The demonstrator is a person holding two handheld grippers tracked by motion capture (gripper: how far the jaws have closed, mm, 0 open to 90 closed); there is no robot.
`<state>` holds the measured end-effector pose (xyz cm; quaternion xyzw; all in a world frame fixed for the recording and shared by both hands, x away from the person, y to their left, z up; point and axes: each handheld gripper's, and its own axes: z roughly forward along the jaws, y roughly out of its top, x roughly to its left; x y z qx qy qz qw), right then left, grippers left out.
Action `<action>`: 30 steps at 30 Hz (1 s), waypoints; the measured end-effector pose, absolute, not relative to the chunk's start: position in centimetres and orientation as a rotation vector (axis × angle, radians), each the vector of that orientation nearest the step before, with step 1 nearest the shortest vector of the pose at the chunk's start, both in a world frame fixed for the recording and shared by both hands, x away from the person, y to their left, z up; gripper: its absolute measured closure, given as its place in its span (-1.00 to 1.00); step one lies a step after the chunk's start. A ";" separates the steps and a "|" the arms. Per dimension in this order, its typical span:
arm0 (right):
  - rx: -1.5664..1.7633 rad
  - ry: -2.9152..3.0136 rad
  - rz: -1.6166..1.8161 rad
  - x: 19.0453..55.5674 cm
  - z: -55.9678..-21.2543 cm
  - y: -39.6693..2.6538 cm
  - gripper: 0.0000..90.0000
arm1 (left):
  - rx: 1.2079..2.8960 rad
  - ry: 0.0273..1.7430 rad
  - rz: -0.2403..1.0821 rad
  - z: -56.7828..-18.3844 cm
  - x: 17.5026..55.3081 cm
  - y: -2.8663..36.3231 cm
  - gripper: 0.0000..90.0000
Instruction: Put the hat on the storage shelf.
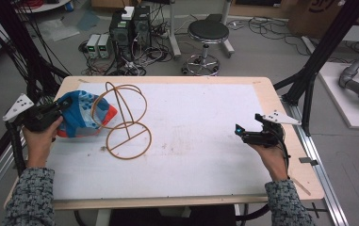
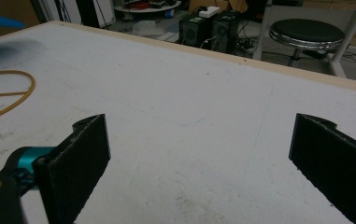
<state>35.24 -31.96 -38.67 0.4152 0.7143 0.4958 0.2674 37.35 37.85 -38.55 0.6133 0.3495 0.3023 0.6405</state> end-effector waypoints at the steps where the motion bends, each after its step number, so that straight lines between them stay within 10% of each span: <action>1: 1.120 1.928 1.338 35.2 -38.7 -32.0 -0.89 | 1.399 0.794 0.693 -38.3 37.2 38.1 0.95; 30: 1.121 1.919 1.362 35.1 -38.3 -32.3 -0.89 | 1.183 0.733 0.785 -29.0 35.5 41.5 0.95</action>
